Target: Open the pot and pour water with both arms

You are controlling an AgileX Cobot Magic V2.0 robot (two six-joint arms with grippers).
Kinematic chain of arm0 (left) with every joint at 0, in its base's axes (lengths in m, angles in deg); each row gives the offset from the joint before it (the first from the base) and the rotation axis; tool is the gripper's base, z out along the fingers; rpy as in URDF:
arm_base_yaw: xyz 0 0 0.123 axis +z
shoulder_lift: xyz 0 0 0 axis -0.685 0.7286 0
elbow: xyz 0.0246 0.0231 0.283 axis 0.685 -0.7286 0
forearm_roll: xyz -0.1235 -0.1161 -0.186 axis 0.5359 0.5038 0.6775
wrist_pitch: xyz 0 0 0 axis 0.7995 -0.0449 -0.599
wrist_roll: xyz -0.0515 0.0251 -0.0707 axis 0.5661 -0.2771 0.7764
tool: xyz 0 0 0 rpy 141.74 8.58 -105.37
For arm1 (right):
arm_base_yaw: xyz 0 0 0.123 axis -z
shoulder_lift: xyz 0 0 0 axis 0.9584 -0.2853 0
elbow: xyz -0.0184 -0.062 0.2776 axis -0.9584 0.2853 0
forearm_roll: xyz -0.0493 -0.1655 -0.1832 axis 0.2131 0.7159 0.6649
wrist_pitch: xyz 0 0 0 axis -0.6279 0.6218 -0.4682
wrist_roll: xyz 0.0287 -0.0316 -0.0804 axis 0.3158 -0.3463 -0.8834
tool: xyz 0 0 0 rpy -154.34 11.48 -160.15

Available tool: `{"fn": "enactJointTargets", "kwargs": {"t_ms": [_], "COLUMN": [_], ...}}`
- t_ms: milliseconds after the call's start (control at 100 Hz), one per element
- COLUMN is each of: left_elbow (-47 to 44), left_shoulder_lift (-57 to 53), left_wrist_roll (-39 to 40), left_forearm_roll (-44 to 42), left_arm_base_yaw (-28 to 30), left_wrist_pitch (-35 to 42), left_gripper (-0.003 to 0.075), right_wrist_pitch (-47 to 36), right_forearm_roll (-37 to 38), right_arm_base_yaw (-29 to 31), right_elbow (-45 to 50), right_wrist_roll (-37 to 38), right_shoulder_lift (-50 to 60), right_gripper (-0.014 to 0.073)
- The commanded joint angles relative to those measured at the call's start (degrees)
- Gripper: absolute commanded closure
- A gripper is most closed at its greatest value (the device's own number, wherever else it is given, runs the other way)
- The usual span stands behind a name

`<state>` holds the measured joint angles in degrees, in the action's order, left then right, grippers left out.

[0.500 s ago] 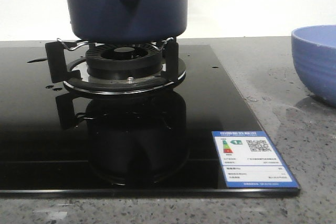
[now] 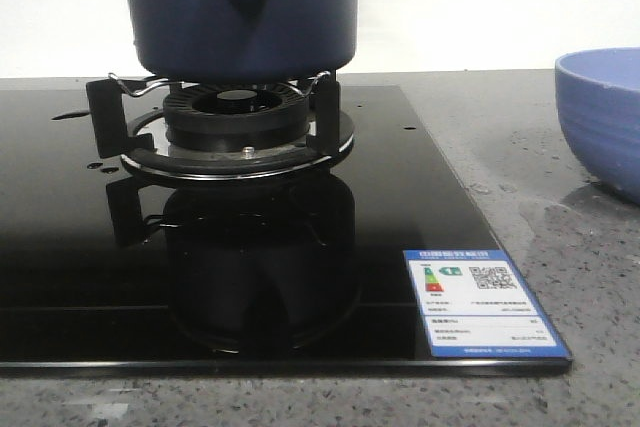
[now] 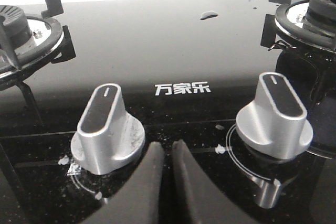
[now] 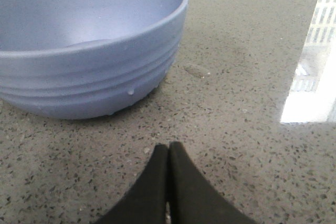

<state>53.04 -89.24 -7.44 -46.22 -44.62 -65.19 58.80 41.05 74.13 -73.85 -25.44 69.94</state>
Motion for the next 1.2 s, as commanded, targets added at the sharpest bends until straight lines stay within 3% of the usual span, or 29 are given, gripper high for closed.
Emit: {"fn": "enactJointTargets", "kwargs": {"t_ms": [0,270,360,470,590,740,850,1010,1190], "left_elbow": [-1.5,-1.5,-1.5,-1.5,-1.5,-0.9,-0.2,5.6,15.8], "left_shoulder_lift": [-1.6,-1.6,-1.6,-1.6,-1.6,-1.6,-1.6,0.0,8.1], "left_wrist_roll": [0.5,0.5,0.5,0.5,0.5,0.5,0.5,-1.7,-9.6], "left_forearm_roll": [0.3,-3.4,-2.3,10.3,27.5,50.3,59.7,54.0,50.1], "left_arm_base_yaw": [0.2,0.2,0.2,0.2,0.2,0.2,0.2,0.2,0.2], "left_wrist_pitch": [3.0,3.9,7.8,16.5,24.8,27.4,24.4,7.7,1.3], "left_gripper": [0.0741,0.0741,0.0741,0.0741,0.0741,0.0741,0.0741,0.0741,0.0741], "right_wrist_pitch": [-1.0,-4.8,-10.5,-19.0,-21.9,-24.3,-23.3,-15.3,-0.7], "right_forearm_roll": [1.4,0.9,-5.7,-17.1,-33.3,-37.4,-37.4,-35.3,-28.0], "right_arm_base_yaw": [0.5,0.5,0.5,0.5,0.5,0.5,0.5,0.5,0.5], "right_elbow": [1.5,1.5,1.5,1.5,1.4,1.4,-0.6,-8.3,-20.5], "right_wrist_roll": [-0.3,-0.3,-0.3,-0.3,-0.3,-0.3,-0.3,-0.3,-0.3], "right_shoulder_lift": [0.7,0.7,0.7,0.7,0.7,0.7,0.7,-1.6,-12.3], "right_gripper": [0.0663,0.0663,0.0663,0.0663,0.0663,0.0663,0.0663,0.0662,0.0662]}}
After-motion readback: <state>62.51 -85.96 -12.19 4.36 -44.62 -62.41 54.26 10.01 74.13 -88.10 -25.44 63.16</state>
